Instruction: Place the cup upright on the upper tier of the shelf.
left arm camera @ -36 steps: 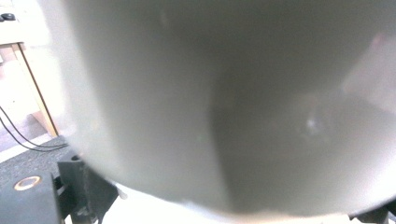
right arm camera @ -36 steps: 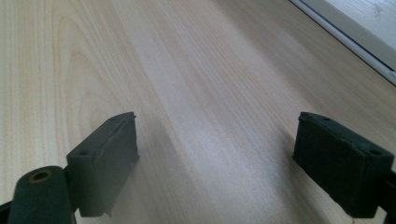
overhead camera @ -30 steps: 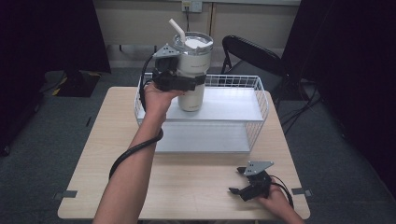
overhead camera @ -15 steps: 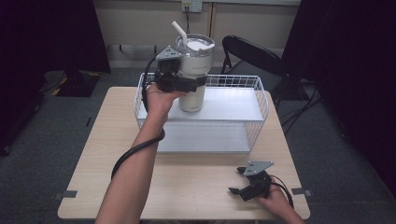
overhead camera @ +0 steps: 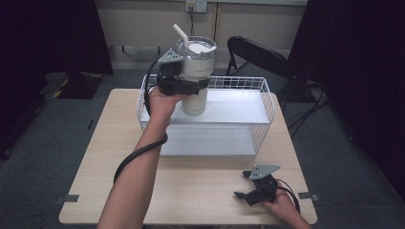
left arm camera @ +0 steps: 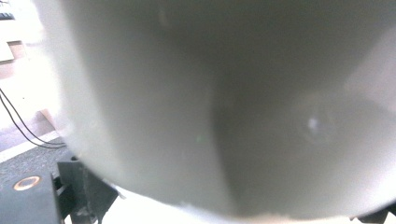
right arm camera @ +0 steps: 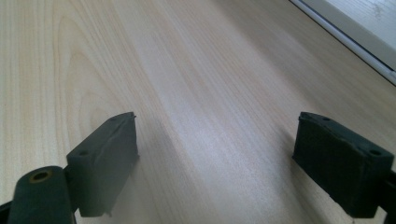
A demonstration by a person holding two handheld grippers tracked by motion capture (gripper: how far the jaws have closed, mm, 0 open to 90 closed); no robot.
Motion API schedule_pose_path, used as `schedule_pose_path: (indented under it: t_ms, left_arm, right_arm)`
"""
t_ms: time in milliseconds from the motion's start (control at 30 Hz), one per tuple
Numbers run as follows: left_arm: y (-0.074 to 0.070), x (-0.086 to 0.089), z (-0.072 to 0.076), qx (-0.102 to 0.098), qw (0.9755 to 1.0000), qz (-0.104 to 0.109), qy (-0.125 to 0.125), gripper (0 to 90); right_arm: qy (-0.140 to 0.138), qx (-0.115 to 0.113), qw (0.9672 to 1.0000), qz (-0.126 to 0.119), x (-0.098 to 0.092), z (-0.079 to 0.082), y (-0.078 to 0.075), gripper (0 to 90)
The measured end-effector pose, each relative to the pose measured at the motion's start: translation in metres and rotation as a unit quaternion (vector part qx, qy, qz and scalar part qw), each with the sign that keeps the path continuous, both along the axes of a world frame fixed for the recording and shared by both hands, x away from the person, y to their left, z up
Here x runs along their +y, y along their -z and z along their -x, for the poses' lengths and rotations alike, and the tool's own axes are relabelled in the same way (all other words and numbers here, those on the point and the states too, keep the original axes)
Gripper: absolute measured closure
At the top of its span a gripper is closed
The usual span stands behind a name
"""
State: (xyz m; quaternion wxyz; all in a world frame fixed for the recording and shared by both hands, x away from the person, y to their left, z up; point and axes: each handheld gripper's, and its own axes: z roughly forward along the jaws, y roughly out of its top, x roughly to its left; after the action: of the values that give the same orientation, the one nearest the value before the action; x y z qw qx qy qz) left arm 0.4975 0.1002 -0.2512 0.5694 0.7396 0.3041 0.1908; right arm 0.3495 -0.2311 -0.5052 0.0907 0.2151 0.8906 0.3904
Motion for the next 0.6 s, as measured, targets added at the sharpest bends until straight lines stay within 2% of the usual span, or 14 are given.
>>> schedule_pose_path:
  t_ms: [267, 600]
  left_arm:
    - [0.0004, 0.0021, 0.0013, -0.008, 0.9998, -0.009, 0.013, 9.6]
    - [0.0043, 0.0059, 0.0028, -0.015, 0.9997, 0.002, 0.018, 9.6]
  right_arm:
    - [0.000, 0.000, 1.0000, 0.000, 0.0000, 0.0000, 0.0000, 13.1]
    - [0.000, 0.000, 1.0000, 0.000, 0.0000, 0.0000, 0.0000, 13.1]
